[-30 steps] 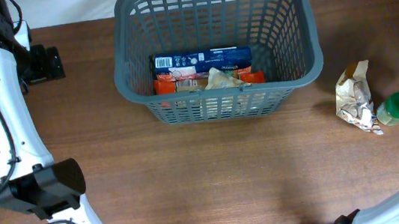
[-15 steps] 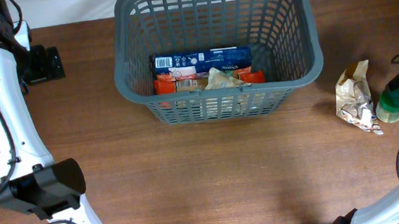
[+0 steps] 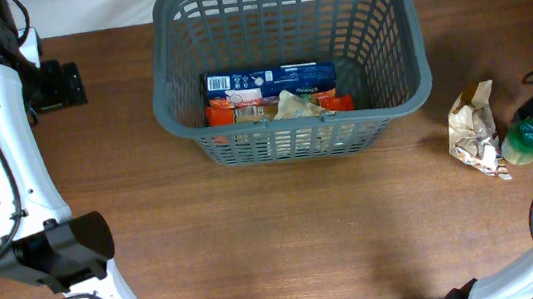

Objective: Pack container
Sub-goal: 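Reach the right gripper to the green-capped jar and grasp it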

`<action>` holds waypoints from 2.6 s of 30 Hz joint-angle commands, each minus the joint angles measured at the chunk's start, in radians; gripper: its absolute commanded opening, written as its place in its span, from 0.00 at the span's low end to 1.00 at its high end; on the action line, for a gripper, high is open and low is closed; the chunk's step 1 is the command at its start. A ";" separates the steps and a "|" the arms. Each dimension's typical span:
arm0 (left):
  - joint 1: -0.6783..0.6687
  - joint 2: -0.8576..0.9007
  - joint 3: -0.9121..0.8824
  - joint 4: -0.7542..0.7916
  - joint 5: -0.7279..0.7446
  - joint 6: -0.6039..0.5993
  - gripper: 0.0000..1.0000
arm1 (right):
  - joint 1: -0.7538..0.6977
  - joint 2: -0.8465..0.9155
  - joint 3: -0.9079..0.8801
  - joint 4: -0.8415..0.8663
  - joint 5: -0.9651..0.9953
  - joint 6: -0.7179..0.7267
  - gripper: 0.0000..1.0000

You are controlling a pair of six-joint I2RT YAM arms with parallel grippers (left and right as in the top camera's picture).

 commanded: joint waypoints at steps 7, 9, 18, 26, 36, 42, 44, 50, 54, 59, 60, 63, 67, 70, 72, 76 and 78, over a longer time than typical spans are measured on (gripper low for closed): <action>0.003 -0.001 -0.008 -0.001 0.007 -0.014 0.99 | 0.004 -0.045 0.090 -0.045 -0.014 -0.024 1.00; 0.003 -0.001 -0.008 -0.001 0.007 -0.014 0.99 | 0.004 -0.045 0.090 -0.056 0.031 -0.023 1.00; 0.003 -0.001 -0.008 -0.001 0.007 -0.014 0.99 | 0.004 -0.040 0.069 -0.050 0.093 -0.016 1.00; 0.003 -0.001 -0.008 -0.001 0.007 -0.014 0.99 | 0.004 -0.040 -0.076 0.068 0.100 -0.012 0.96; 0.003 -0.001 -0.008 -0.001 0.007 -0.014 0.99 | 0.004 -0.038 -0.168 0.164 0.101 0.014 0.94; 0.003 -0.001 -0.008 -0.001 0.007 -0.014 0.99 | 0.004 -0.036 -0.208 0.219 0.104 0.026 0.91; 0.003 -0.001 -0.008 -0.001 0.007 -0.014 0.99 | 0.004 -0.034 -0.208 0.221 0.105 0.035 0.86; 0.003 -0.001 -0.008 -0.001 0.007 -0.014 0.99 | 0.004 -0.023 -0.208 0.225 0.119 0.048 0.77; 0.003 -0.001 -0.008 -0.001 0.007 -0.014 0.99 | 0.004 -0.023 -0.208 0.225 0.143 0.048 0.78; 0.003 -0.001 -0.008 -0.001 0.007 -0.014 0.99 | 0.004 -0.021 -0.208 0.229 0.174 0.080 0.85; 0.003 -0.001 -0.008 -0.001 0.007 -0.014 0.99 | 0.004 -0.020 -0.208 0.229 0.175 0.093 0.85; 0.003 -0.001 -0.008 -0.001 0.007 -0.014 0.99 | 0.003 -0.017 -0.208 0.229 0.175 0.120 0.86; 0.003 -0.001 -0.008 -0.001 0.007 -0.014 0.99 | 0.002 -0.009 -0.208 0.226 0.176 0.153 0.86; 0.003 -0.001 -0.008 -0.001 0.007 -0.014 0.99 | 0.002 0.018 -0.208 0.226 0.189 0.153 0.86; 0.003 -0.001 -0.008 -0.001 0.007 -0.014 0.99 | 0.002 0.050 -0.208 0.224 0.193 0.153 0.86; 0.003 -0.001 -0.008 -0.001 0.007 -0.014 0.99 | 0.003 0.061 -0.207 0.222 0.193 0.153 0.86; 0.003 -0.001 -0.008 -0.001 0.007 -0.014 0.99 | 0.002 0.061 -0.207 0.222 0.193 0.153 0.86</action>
